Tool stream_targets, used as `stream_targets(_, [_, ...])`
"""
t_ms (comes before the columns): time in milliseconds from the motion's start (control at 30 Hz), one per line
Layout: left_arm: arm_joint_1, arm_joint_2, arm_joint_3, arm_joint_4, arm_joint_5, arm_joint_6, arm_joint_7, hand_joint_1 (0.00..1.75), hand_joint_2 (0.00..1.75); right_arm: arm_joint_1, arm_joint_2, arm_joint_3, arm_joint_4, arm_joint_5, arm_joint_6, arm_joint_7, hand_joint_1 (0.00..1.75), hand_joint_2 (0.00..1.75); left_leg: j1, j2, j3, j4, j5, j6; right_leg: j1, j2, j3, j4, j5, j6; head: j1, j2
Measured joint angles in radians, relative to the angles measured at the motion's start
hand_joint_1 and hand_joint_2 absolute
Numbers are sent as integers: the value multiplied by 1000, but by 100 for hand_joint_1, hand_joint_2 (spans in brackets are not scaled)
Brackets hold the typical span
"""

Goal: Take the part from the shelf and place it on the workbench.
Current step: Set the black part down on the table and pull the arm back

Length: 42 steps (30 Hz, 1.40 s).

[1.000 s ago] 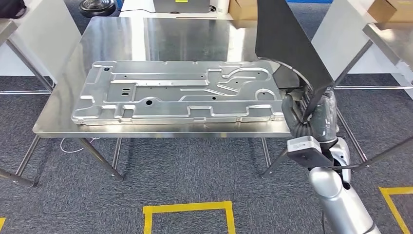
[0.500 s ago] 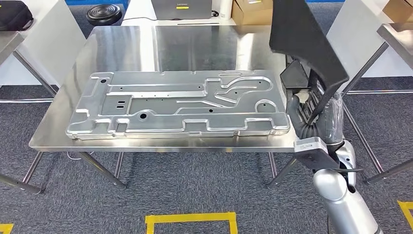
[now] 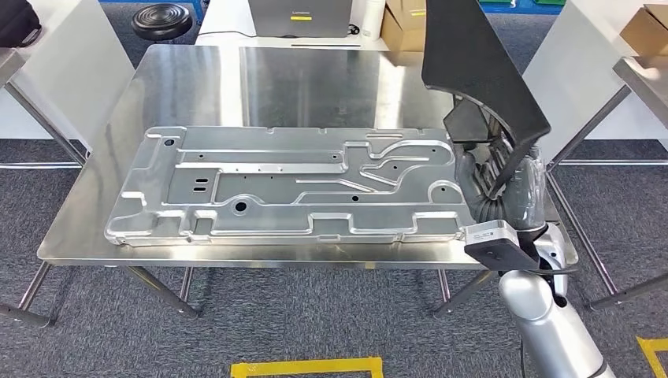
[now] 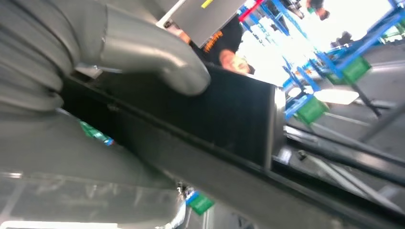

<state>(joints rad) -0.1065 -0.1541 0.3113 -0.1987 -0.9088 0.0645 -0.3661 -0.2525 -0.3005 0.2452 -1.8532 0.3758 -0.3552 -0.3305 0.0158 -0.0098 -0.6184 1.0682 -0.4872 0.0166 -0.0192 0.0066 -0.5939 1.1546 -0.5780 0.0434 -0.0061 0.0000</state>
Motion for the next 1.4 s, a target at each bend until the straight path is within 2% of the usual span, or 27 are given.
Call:
stream_targets(67, [1, 0, 0, 0, -1, 0, 1, 0, 175, 1, 0, 0, 0, 0, -1, 0, 175, 175, 0, 0, 11, -1, -11, 3, 0, 0, -82, 115, -33, 1, 14, 0])
stream_targets(100, [1, 0, 0, 0, -1, 0, 1, 0, 175, 3, 1, 0, 0, 0, -1, 0, 175, 175, 0, -1, 19, -1, -17, 3, 0, 0, -114, 147, -32, 1, 19, 0])
stream_targets(133, [2, 0, 0, 0, -1, 0, 1, 0, 175, 5, 1, 1, 0, 0, -2, 0, 175, 175, 0, -2, 30, -1, -25, 2, 0, 0, -130, 145, -13, 1, 23, 0])
stream_targets(167, [3, 0, 0, 0, -1, 0, 0, 0, 175, 6, 1, 1, 0, 0, -2, 0, 175, 175, 0, -3, 43, -1, -33, 1, 0, 0, -134, 116, 24, 0, 28, 0])
stream_targets(200, [3, 0, 0, 0, -1, 0, -2, 0, 175, 5, 1, 1, 0, 1, -2, 0, 175, 175, 0, -4, 55, -1, -42, -2, 0, 0, -120, 52, 78, -1, 31, 0])
stream_targets(233, [4, 0, 0, 1, 0, -2, -5, 0, 175, 4, 1, 1, 0, 2, -3, 0, 175, 175, 0, -5, 66, -3, -50, -5, 1, -1, -106, -4, 120, -3, 33, 0])
stream_targets(300, [4, 0, 0, 1, 0, -5, -16, 0, 175, 2, 2, 1, 1, 3, -4, 0, 175, 175, -1, -5, 74, -7, -59, -16, 8, -2, -90, -88, 159, -9, 36, 0])
stream_targets(333, [5, 0, 0, 1, 1, -7, -20, 0, 175, 2, 2, 0, 1, 4, -5, 0, 175, 175, -2, -4, 75, -10, -60, -22, 11, -2, -88, -98, 153, -12, 35, 0])
stream_targets(400, [7, 2, 0, 1, 2, -9, -27, 0, 175, 5, 3, 0, 0, 5, -7, 0, 175, 175, -5, -2, 81, -18, -63, -25, 9, -1, -79, -109, 156, -14, 30, 0])
stream_targets(500, [8, 3, 0, 1, 2, -1, -35, 0, 175, 5, 4, 0, 0, 7, -8, -1, 175, 175, -8, 0, 94, -35, -64, -19, 6, 3, -75, -113, 155, -14, 14, 0])
stream_targets(633, [8, 4, 0, 1, 0, 20, -47, 0, 175, 5, 4, 0, 0, 9, -9, -2, 175, 175, -8, 0, 102, -50, -63, -21, 7, 3, -73, -113, 150, -20, -3, 0])
stream_targets(833, [9, 4, 0, 1, 5, 40, -93, 0, 175, -11, -1, 1, 7, 10, 25, 30, 175, 175, -7, 0, 105, -54, -59, -33, 7, 3, -69, -113, 151, -22, -9, 0])
stream_targets(933, [8, 4, -1, 1, -5, 40, -115, 0, 175, -91, -14, 9, 69, 27, 91, 86, 175, 175, -9, 0, 106, -53, -58, -34, 5, 3, -67, -113, 153, -21, -9, 0])
stream_targets(1067, [3, 3, -11, 0, -31, 31, -142, 0, 175, -276, -19, 46, 271, 100, 162, 157, 175, 175, -11, 0, 107, -48, -57, -34, 4, 3, -63, -114, 156, -20, -9, 0])
stream_targets(1167, [-4, 0, -24, 0, -47, 21, -170, 0, 175, -403, 2, 92, 477, 155, 175, 185, 175, 175, -11, -1, 108, -47, -57, -34, 4, 3, -61, -115, 158, -19, -6, 0])
stream_targets(1300, [-22, -5, -43, -1, -56, -6, -182, 0, 175, -545, 78, 140, 805, 186, 175, 191, 175, 175, -11, -1, 108, -47, -56, -33, 4, 3, -60, -116, 158, -19, -5, 0])
stream_targets(1400, [-35, -6, -51, -4, -50, -24, -184, 0, 175, -619, 151, 146, 1016, 108, 257, 190, 175, 175, -11, -1, 109, -47, -57, -34, 5, 3, -60, -116, 158, -19, -5, 0])
